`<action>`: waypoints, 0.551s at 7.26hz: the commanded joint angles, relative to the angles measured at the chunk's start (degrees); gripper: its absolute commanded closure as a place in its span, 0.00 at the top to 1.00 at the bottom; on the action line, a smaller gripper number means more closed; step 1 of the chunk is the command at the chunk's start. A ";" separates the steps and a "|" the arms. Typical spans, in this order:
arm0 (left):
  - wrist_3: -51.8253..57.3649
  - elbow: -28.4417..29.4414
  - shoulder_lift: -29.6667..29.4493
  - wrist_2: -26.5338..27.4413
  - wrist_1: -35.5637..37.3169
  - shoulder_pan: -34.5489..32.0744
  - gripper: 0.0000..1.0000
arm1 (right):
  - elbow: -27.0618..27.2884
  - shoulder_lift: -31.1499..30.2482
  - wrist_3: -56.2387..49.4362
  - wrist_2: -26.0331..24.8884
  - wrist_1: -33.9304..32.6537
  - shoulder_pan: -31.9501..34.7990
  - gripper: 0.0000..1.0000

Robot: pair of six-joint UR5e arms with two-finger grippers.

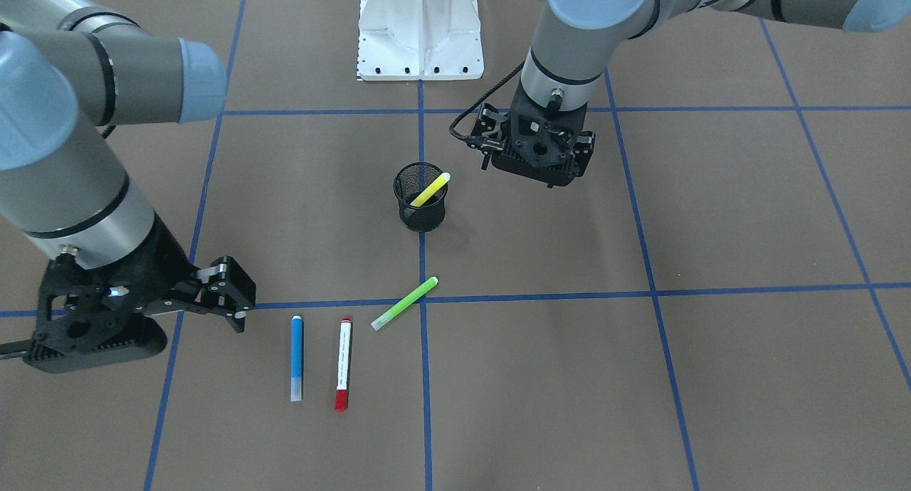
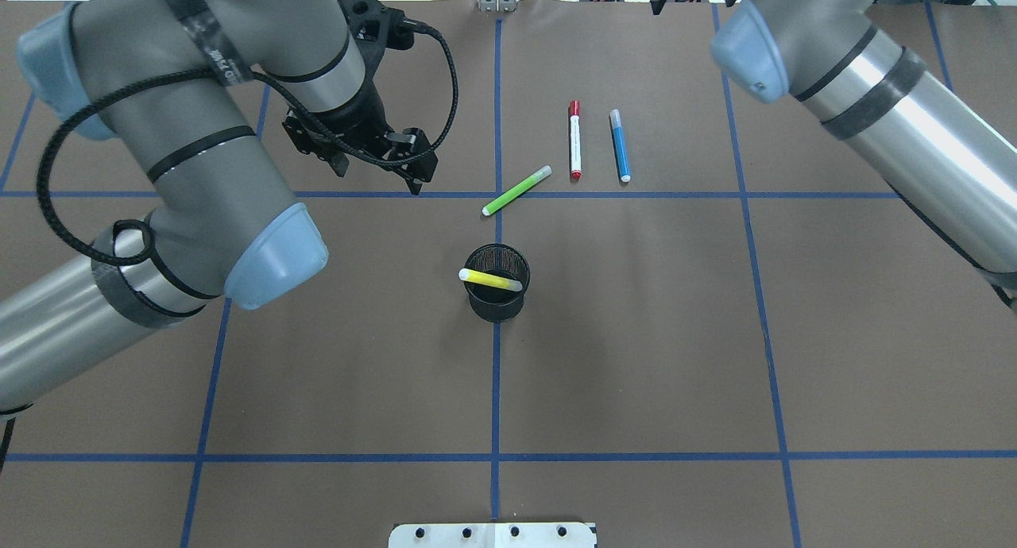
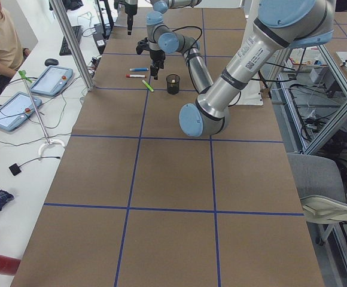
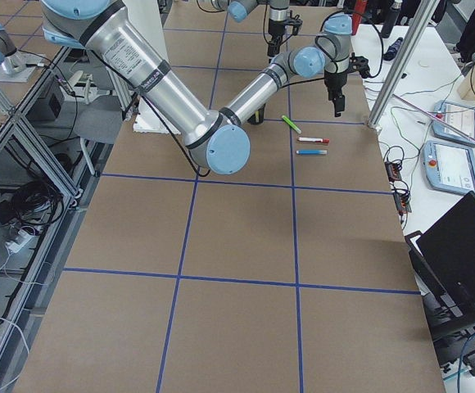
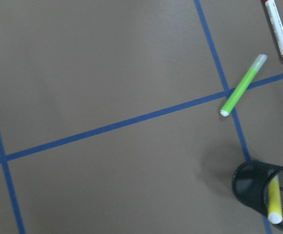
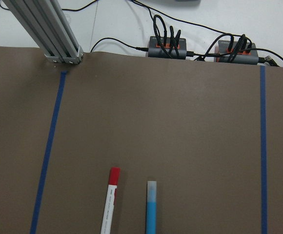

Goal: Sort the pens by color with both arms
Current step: 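Move the left gripper over the cup toward the yellow highlighter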

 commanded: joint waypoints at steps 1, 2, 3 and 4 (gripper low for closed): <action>0.40 3.75 -4.40 0.03 4.06 2.22 0.99 | 5.96 -4.41 -10.04 1.78 -5.64 3.48 0.99; 1.01 5.68 -5.11 0.04 4.34 3.45 0.99 | 6.42 -5.39 -10.86 1.79 -5.65 3.84 0.99; 1.45 7.09 -5.73 0.04 4.34 4.59 0.98 | 6.42 -5.40 -10.87 1.79 -5.65 3.84 1.00; 1.46 9.98 -7.73 0.04 4.34 5.04 0.91 | 6.42 -5.40 -10.87 1.79 -5.65 3.93 0.99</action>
